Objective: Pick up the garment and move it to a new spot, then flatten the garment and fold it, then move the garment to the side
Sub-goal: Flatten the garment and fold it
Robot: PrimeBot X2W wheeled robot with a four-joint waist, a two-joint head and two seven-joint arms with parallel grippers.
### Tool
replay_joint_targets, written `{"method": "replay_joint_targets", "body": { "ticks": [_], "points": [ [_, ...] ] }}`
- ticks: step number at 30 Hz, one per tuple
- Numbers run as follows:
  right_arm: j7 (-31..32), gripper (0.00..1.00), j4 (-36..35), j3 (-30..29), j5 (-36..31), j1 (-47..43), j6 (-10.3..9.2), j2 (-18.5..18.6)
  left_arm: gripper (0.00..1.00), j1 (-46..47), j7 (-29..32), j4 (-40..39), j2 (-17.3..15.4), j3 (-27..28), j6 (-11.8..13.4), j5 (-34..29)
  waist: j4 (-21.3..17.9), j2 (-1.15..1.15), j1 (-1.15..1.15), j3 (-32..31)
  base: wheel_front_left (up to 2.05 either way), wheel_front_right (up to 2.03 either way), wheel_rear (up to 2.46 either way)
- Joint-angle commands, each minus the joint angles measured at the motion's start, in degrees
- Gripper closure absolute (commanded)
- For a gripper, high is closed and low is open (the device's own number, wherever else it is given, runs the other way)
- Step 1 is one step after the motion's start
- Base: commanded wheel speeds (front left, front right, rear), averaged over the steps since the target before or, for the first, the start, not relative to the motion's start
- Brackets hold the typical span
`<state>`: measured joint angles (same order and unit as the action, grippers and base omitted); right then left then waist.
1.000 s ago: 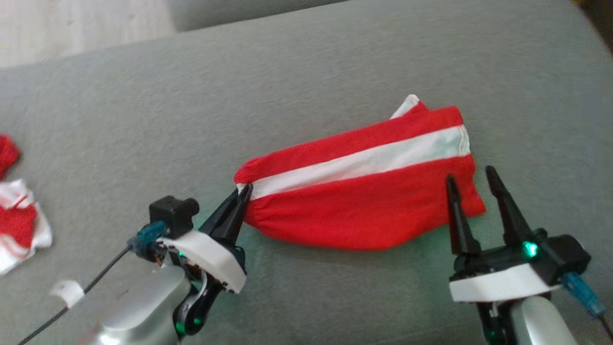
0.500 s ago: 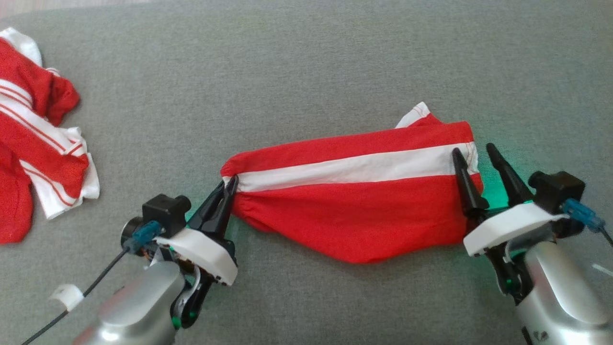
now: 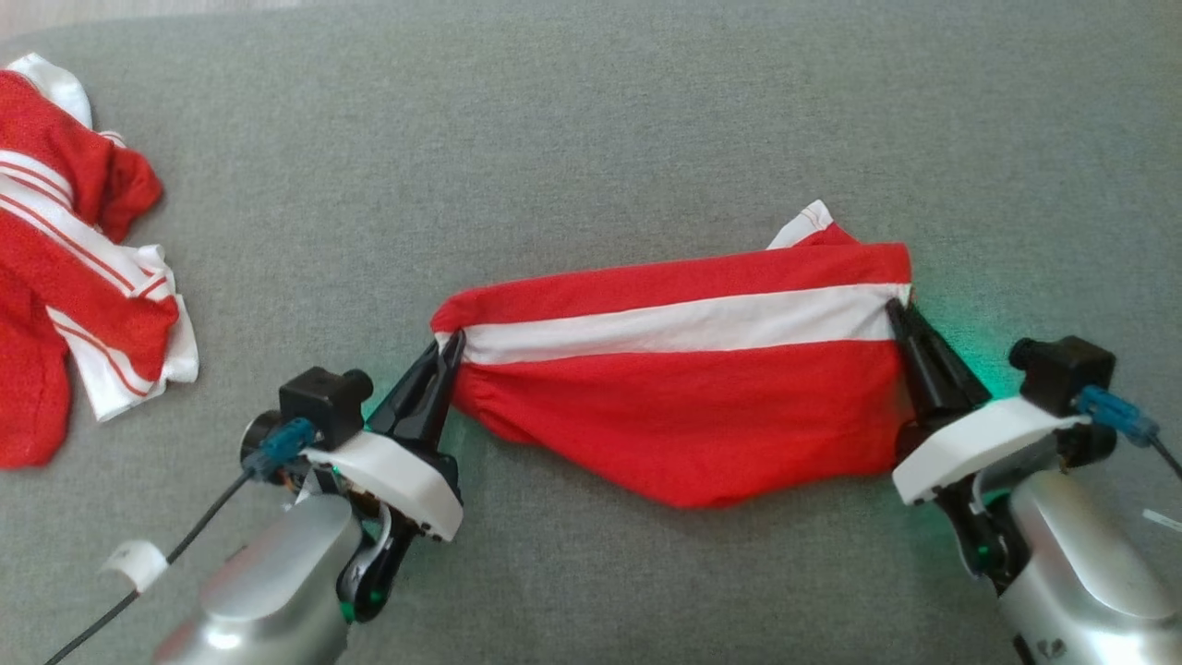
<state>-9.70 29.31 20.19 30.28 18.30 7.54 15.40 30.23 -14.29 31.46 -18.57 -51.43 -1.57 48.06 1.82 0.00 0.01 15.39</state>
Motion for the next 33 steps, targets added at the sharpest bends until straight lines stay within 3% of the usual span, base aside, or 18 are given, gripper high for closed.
{"method": "replay_joint_targets", "body": {
  "ticks": [1,8,13,19,23,28,33],
  "points": [
    [-1.93,1.00,-1.91,0.16,0.51,1.31,-0.05,1.46,1.00,1.72,-0.70,-0.83,-0.87,3.40,-0.19,-0.99,-0.22,0.00,-0.01,-0.38,0.00,0.00,0.00],
    [-3.51,1.00,-9.21,-4.99,0.37,3.70,-0.05,3.46,1.00,6.44,-0.70,-5.67,-1.51,7.03,-1.51,-4.65,-0.96,0.00,-0.01,0.06,0.00,0.00,0.00],
    [-0.50,1.00,-16.45,-10.32,0.93,15.14,-0.05,6.76,1.00,22.15,0.39,-8.48,-2.26,8.89,-2.64,-8.55,-2.39,0.00,-0.01,3.37,0.00,0.00,0.00],
    [0.10,1.00,-15.64,-17.70,-2.48,36.78,-0.05,7.76,1.00,45.44,-0.10,-4.34,3.11,13.22,-2.09,-12.62,-3.78,0.00,-0.01,10.76,0.00,0.00,0.00],
    [-1.36,1.00,-14.95,-19.05,-4.91,46.01,-0.05,7.58,1.00,53.87,-0.65,-2.21,7.44,17.53,-1.52,-14.91,-4.48,0.00,-0.01,14.48,0.00,0.00,0.00],
    [-2.91,1.00,-14.77,-19.51,-5.51,46.34,-0.05,7.38,1.00,50.29,-0.69,-1.97,10.28,20.56,-4.04,-17.78,-4.34,0.00,-0.01,17.04,0.00,0.00,0.00],
    [-4.20,1.00,-14.85,-20.28,-4.89,36.38,-0.05,6.17,1.00,37.44,-0.70,-1.56,11.24,22.37,-5.46,-19.25,-3.23,0.00,-0.01,16.21,0.00,0.00,0.00]
  ]
}}
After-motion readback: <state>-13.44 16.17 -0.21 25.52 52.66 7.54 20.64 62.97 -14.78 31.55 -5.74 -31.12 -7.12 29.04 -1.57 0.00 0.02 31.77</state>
